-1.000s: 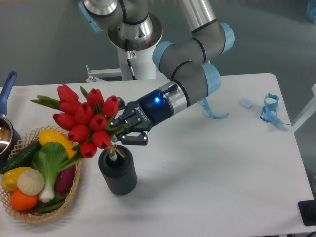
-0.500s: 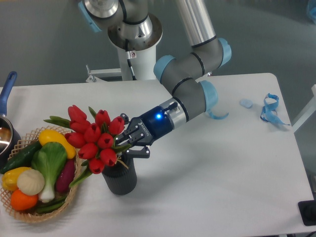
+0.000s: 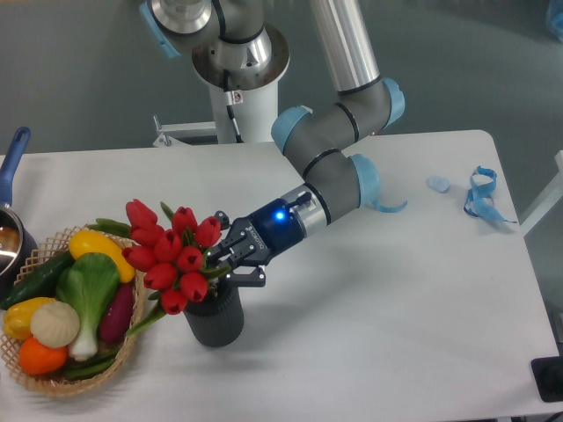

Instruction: Insert the flowers into the vase

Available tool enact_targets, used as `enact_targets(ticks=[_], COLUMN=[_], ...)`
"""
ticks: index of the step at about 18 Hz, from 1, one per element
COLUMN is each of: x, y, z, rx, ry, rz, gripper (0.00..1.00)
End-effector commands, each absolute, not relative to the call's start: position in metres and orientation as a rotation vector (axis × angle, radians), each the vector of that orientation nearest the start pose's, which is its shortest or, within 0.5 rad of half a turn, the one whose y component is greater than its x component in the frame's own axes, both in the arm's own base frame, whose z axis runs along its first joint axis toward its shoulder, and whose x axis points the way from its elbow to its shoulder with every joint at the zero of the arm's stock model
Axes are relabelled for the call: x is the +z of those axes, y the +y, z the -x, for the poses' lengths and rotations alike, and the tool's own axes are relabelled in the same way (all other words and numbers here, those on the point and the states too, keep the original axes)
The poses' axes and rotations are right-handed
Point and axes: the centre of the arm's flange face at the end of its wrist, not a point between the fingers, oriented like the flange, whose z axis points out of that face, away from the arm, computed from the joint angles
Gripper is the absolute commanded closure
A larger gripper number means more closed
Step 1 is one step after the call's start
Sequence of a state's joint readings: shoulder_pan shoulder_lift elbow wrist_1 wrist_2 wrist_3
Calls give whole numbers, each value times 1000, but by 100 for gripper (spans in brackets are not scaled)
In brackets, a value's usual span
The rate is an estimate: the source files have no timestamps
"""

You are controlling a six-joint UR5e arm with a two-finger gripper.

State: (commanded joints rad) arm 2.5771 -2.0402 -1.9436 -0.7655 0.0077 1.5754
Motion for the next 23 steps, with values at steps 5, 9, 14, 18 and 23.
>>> enact_targets(ticks=[5,9,14,18,23], x=[249,254,276,320,384], y=[491,490,470,448,371], z=[348,349,359,364,424], rx=[-445,-427,-347,-192,117], ry=[429,446,465,548,479], rz=[1537,1552,1605,1760,2018], gripper=[8,0,0,0,0])
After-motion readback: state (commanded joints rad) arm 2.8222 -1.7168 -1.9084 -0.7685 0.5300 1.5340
